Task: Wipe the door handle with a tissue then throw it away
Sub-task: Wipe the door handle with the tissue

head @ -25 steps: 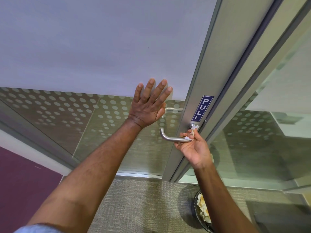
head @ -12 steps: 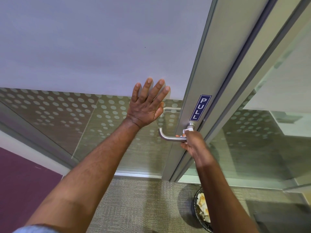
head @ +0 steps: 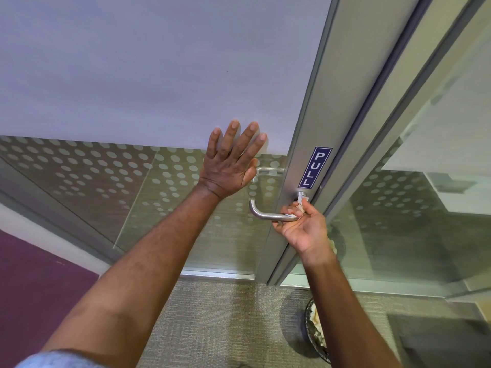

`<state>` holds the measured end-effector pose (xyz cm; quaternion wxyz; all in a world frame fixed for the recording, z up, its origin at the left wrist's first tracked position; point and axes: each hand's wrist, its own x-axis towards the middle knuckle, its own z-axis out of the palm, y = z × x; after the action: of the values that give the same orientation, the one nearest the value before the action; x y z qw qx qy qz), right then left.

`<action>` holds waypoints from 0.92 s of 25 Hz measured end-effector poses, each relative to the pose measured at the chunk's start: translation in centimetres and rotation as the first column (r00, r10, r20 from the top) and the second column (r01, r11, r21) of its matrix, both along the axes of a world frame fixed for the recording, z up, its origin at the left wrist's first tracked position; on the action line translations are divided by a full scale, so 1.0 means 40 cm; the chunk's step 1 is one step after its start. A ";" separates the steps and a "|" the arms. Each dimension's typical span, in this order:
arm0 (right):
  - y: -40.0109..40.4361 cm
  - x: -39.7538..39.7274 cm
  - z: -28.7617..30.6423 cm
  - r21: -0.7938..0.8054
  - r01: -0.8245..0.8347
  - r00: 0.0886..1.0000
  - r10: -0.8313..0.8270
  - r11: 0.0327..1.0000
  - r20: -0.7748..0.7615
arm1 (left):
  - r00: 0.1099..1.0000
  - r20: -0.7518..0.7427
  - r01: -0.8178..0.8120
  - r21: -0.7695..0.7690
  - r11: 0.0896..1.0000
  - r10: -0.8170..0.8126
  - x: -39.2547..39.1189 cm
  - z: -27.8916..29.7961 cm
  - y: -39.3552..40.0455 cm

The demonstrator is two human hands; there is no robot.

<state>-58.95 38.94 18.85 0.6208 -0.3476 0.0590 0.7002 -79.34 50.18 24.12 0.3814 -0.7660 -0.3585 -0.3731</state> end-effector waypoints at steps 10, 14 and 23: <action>0.011 -0.127 0.000 -0.121 0.304 0.440 -0.027 0.945 0.898 | 1.000 0.006 0.005 0.000 1.000 -0.005 0.001 -0.002 0.004; -0.034 -0.150 -0.050 0.017 0.112 0.049 -0.022 0.994 0.999 | 1.000 0.010 0.011 0.002 1.000 -0.011 0.001 -0.003 0.005; -0.111 -0.024 -0.159 0.042 -0.349 -0.746 -0.305 0.936 0.592 | 1.000 0.003 -0.001 0.001 1.000 0.001 0.001 -0.005 0.004</action>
<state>-59.90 34.50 12.49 0.2834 -0.6550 -0.6964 -0.0748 -79.31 50.34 23.92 0.3816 -0.7650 -0.3592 -0.3742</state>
